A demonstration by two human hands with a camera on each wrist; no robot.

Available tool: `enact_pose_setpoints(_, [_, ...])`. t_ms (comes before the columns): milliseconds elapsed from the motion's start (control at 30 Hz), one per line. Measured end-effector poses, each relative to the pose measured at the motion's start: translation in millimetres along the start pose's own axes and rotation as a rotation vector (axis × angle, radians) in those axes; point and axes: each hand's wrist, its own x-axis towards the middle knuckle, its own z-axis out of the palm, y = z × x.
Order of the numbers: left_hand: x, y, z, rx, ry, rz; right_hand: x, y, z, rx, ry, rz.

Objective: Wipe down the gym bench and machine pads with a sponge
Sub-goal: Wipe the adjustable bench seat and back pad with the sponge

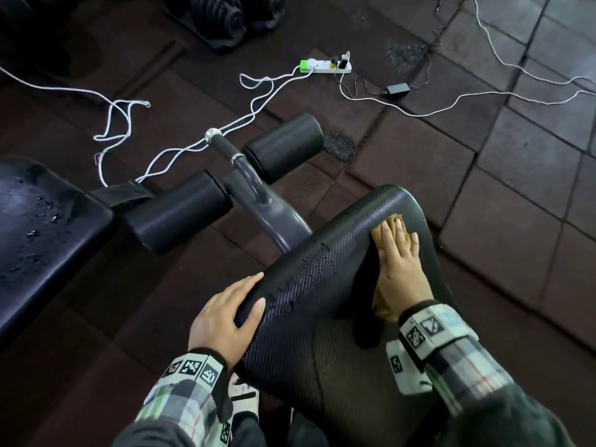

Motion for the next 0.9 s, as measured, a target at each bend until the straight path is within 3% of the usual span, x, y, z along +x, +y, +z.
enact_pose_setpoints(167, [-1.0, -0.3, -0.6, 0.010, 0.005, 0.001, 69.7, -22.0, -5.9, -0.063, -0.199, 0.160])
enact_pose_setpoints(300, [-0.7, -0.2, 0.0, 0.016, -0.001, -0.006, 78.5, -65.1, -3.9, -0.190, -0.370, 0.030])
enact_pose_setpoints(400, [-1.0, -0.3, -0.9, 0.013, 0.005, -0.007, 48.1, -82.4, -7.7, -0.106, -0.323, -0.110])
enact_pose_setpoints(500, [-0.5, -1.1, -0.8, 0.000, -0.004, -0.006, 11.5, -65.2, -10.7, -0.015, -0.268, -0.192])
enact_pose_setpoints(633, [-0.3, 0.3, -1.4, -0.003, 0.007, -0.003, -6.2, -26.3, -20.1, 0.058, -0.053, -0.310])
enact_pose_setpoints(700, [-0.6, 0.5, -1.6, -0.006, 0.013, 0.001, 4.6, -14.3, -18.6, 0.030, 0.018, -0.259])
enact_pose_setpoints(800, [-0.3, 1.2, -2.0, -0.006, 0.030, 0.010, 33.7, -13.8, -9.3, 0.044, -0.026, -0.088])
enact_pose_setpoints(900, [-0.3, 0.7, -1.3, -0.005, 0.032, 0.006, 59.0, -32.0, 1.9, 0.040, -0.114, -0.091])
